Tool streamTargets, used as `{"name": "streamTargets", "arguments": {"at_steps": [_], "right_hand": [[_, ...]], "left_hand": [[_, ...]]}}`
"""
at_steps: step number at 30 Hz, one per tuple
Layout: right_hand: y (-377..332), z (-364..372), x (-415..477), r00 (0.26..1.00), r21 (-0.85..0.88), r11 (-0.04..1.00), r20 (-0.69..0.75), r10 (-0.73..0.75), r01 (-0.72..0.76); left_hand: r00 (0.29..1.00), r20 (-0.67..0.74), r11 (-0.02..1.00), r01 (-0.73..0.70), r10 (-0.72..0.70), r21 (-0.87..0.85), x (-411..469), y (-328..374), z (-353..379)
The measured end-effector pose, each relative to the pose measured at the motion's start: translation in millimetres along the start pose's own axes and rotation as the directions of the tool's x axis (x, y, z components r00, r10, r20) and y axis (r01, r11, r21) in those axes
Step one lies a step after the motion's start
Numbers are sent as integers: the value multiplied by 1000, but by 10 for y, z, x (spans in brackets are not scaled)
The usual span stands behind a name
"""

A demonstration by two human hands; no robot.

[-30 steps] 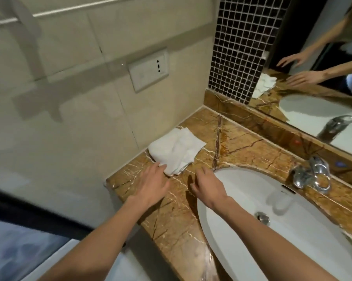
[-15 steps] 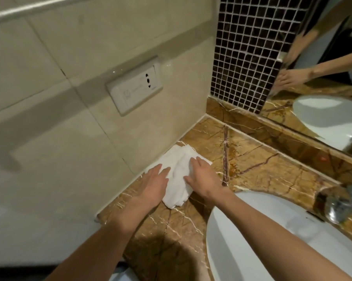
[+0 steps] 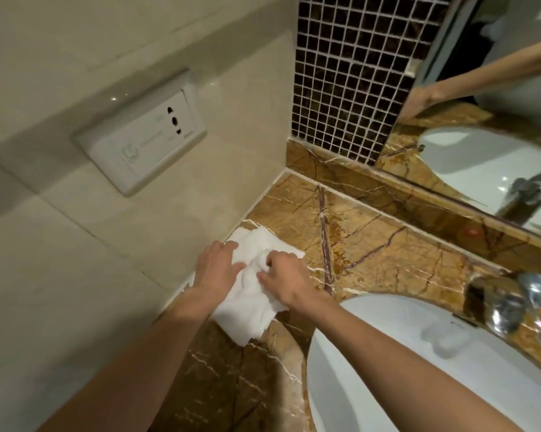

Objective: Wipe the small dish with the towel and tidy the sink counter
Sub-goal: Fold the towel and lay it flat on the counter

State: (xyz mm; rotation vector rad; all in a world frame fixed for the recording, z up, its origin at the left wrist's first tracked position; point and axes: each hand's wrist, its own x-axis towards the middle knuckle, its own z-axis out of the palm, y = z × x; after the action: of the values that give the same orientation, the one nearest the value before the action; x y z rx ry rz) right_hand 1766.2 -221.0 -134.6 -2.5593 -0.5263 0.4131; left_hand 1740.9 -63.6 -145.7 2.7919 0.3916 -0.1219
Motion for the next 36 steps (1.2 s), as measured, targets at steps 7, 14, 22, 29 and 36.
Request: {"name": "streamTargets", "arguments": {"at_steps": [7, 14, 22, 29, 36], "right_hand": [[120, -141, 162, 1000, 161, 987, 27, 1, -5], [213, -44, 295, 995, 44, 998, -86, 46, -43], [234, 95, 317, 956, 25, 1000, -294, 5, 3], [176, 190, 212, 935, -306, 918, -167, -314, 254], [306, 264, 280, 960, -367, 888, 144, -241, 278]], "left_hand": [[966, -140, 922, 156, -218, -355, 45, -68, -80], [962, -86, 916, 216, -258, -338, 49, -33, -18], [936, -125, 930, -299, 329, 214, -319, -41, 216], [952, -32, 926, -287, 304, 244, -319, -48, 351], [968, 24, 935, -248, 251, 254, -309, -29, 407]]}}
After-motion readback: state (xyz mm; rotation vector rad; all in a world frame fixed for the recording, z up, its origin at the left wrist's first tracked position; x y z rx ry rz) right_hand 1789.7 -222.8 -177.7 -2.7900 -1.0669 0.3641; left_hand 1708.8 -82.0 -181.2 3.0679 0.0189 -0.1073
